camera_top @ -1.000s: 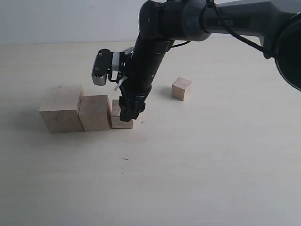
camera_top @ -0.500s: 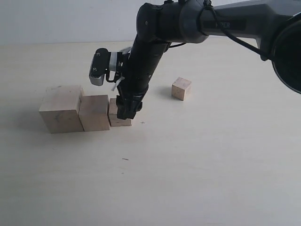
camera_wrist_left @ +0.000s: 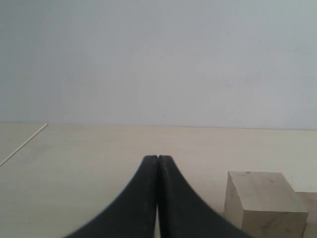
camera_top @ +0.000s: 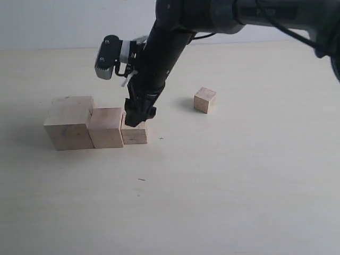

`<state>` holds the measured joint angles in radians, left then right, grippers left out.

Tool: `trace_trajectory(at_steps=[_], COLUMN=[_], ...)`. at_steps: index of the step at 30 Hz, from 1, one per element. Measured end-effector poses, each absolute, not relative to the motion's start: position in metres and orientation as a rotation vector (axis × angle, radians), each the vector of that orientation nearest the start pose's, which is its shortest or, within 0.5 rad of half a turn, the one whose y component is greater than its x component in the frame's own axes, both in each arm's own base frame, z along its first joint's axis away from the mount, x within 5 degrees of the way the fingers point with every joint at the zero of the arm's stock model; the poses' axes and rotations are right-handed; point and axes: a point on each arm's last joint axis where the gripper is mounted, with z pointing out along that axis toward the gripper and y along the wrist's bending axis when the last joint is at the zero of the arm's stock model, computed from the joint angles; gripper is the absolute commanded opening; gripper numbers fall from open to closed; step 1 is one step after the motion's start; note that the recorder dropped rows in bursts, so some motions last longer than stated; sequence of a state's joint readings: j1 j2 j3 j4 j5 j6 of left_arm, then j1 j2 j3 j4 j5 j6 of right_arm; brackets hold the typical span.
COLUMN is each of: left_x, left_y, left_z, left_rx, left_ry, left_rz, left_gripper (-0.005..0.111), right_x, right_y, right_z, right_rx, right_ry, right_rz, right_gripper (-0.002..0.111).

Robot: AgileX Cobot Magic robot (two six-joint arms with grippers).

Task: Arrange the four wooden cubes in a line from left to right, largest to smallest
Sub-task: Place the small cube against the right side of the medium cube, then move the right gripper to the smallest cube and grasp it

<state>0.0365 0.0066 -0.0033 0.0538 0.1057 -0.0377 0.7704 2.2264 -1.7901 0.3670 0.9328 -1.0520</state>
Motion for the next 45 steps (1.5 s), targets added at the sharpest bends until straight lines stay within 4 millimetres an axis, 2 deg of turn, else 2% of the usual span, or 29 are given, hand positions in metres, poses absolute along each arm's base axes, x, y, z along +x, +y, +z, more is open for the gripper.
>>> trace_trajectory(at_steps=[2, 4, 8, 12, 16, 19, 22, 28, 31, 34, 39, 41, 43, 45], left_x=[0.057, 0.057, 0.057, 0.057, 0.057, 0.057, 0.057, 0.057, 0.057, 0.057, 0.057, 0.057, 0.057, 0.057], left_y=[0.003, 0.003, 0.003, 0.003, 0.003, 0.003, 0.003, 0.003, 0.003, 0.003, 0.003, 0.003, 0.003, 0.003], left_z=[0.204, 0.204, 0.204, 0.204, 0.204, 0.204, 0.204, 0.204, 0.204, 0.204, 0.204, 0.204, 0.204, 0.204], left_rx=[-0.021, -0.021, -0.021, -0.021, -0.021, -0.021, -0.021, -0.021, -0.021, -0.021, -0.021, -0.021, -0.021, -0.021], left_ry=[1.592, 1.592, 1.592, 1.592, 1.592, 1.592, 1.592, 1.592, 1.592, 1.592, 1.592, 1.592, 1.592, 1.592], left_rz=[0.045, 0.045, 0.045, 0.045, 0.045, 0.045, 0.045, 0.045, 0.045, 0.045, 0.045, 0.045, 0.045, 0.045], left_gripper=[0.003, 0.003, 0.003, 0.003, 0.003, 0.003, 0.003, 0.003, 0.003, 0.003, 0.003, 0.003, 0.003, 0.003], right_x=[0.321, 0.321, 0.324, 0.330, 0.328, 0.332, 0.342, 0.373, 0.384, 0.387, 0.391, 0.393, 0.395, 0.397], right_y=[0.344, 0.339, 0.325, 0.312, 0.306, 0.300, 0.288, 0.248, 0.231, 0.226, 0.232, 0.234, 0.234, 0.235], right_z=[0.192, 0.205, 0.221, 0.219, 0.205, 0.196, 0.195, 0.196, 0.196, 0.194, 0.177, 0.166, 0.156, 0.147], right_rx=[-2.040, -2.020, -1.971, -1.923, -1.910, -1.862, -1.760, -1.533, -1.401, -1.342, -1.323, -1.320, -1.323, -1.321], right_ry=[1.883, 1.899, 1.980, 2.078, 2.155, 2.232, 2.317, 2.465, 2.537, 2.570, 2.583, 2.593, 2.603, 2.605], right_rz=[0.350, 0.294, 0.221, 0.252, 0.249, 0.186, 0.134, 0.183, 0.203, 0.173, 0.172, 0.171, 0.169, 0.165], right_gripper=[0.080, 0.075, 0.050, 0.023, 0.002, 0.000, 0.000, 0.000, 0.008, 0.029, 0.082, 0.098, 0.105, 0.105])
